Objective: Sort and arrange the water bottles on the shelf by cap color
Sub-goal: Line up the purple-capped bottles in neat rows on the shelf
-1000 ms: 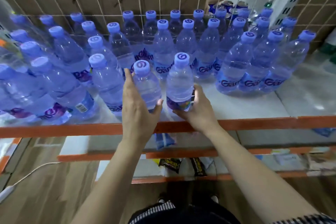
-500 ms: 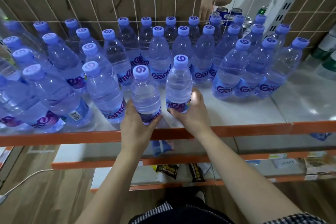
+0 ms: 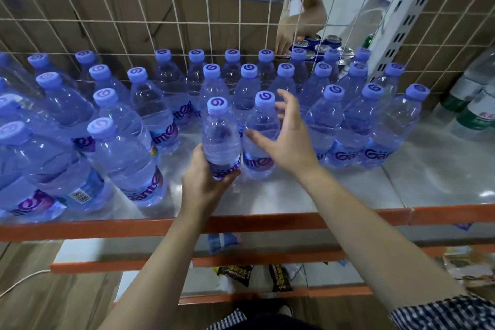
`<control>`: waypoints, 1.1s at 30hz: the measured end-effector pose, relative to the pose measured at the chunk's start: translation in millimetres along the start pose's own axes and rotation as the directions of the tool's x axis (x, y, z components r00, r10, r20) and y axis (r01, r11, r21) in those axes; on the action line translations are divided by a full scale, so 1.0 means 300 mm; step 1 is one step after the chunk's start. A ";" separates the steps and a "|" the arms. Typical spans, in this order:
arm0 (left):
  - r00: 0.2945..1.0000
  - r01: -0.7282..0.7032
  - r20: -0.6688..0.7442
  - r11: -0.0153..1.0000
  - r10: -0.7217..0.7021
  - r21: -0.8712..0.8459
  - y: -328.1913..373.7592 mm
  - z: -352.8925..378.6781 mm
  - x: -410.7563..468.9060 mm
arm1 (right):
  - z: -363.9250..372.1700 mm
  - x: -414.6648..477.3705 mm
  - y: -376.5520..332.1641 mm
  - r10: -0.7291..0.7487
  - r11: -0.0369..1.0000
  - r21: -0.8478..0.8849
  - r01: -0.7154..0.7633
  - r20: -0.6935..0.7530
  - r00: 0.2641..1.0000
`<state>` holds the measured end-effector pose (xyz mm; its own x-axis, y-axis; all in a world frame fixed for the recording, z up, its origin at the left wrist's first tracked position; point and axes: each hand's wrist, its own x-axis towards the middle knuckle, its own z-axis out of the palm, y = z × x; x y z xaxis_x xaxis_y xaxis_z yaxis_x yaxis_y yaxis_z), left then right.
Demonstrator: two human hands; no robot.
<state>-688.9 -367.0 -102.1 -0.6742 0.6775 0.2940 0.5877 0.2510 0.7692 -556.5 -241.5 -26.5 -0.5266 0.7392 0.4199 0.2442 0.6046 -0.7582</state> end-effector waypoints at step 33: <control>0.985 0.059 0.173 0.984 -0.030 -0.165 -0.055 0.068 0.077 | -0.225 0.216 -0.073 -0.069 0.899 -0.394 0.192 0.307 0.949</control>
<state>-705.2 -341.3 -119.4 -0.6040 0.7789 0.1687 0.4650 0.1725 0.8684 -540.9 -186.7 51.0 -0.7664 0.5691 0.2979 0.4387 0.8025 -0.4045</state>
